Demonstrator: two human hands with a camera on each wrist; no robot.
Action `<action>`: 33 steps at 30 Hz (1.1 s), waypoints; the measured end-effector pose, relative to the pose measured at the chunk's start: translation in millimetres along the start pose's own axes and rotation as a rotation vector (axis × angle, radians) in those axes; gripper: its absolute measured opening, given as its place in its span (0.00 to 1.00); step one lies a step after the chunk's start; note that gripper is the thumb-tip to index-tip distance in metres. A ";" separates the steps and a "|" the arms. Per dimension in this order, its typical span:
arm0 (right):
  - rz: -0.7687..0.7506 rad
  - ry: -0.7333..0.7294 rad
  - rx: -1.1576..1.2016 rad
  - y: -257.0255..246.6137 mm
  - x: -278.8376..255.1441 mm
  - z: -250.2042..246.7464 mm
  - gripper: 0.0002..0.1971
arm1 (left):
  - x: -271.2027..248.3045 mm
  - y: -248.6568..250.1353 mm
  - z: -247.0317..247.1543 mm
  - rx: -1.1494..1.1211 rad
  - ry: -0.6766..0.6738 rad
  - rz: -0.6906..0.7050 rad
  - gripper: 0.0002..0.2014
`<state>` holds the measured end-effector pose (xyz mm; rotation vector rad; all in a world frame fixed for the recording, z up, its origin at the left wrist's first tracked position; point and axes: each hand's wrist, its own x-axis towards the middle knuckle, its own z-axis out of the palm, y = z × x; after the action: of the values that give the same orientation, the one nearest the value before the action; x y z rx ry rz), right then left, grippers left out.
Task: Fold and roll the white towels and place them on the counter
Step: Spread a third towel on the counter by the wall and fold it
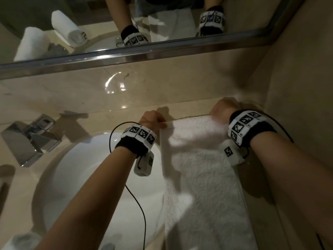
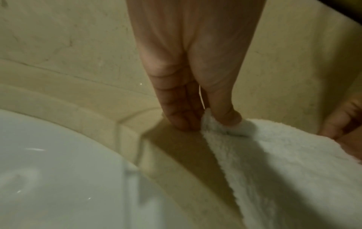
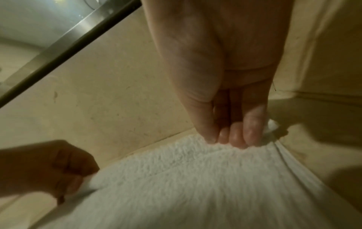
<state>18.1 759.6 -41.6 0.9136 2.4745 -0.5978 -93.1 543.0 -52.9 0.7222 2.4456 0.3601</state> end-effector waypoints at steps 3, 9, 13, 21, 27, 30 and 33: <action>-0.033 0.026 -0.130 0.1 -2.6 0.4 0.15 | -3.4 -3.0 0.1 -0.047 -0.003 0.020 0.15; -0.101 0.062 -0.358 -0.8 -11.8 1.6 0.15 | -8.6 -3.9 3.3 -0.126 -0.061 0.066 0.13; -0.120 -0.004 -0.489 -8.7 -20.5 6.0 0.17 | -12.9 -6.7 12.3 -0.006 0.027 0.232 0.12; -0.177 0.195 -0.703 -16.3 -60.0 34.8 0.16 | -26.9 -13.8 38.0 0.371 0.180 0.560 0.12; -0.202 0.113 -0.628 -6.6 -62.4 31.1 0.13 | -41.4 -28.3 40.5 0.379 0.216 0.610 0.15; -0.106 0.150 -0.424 7.5 -51.6 26.1 0.13 | -50.5 -25.8 32.1 0.366 0.201 0.555 0.13; -0.016 0.119 -0.201 9.3 -42.9 23.0 0.16 | -50.7 -12.8 19.0 0.399 0.055 0.355 0.15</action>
<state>59.6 732.7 -39.9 0.8737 2.5921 -0.2993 -51.9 505.6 -51.1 1.3392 2.4632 0.0173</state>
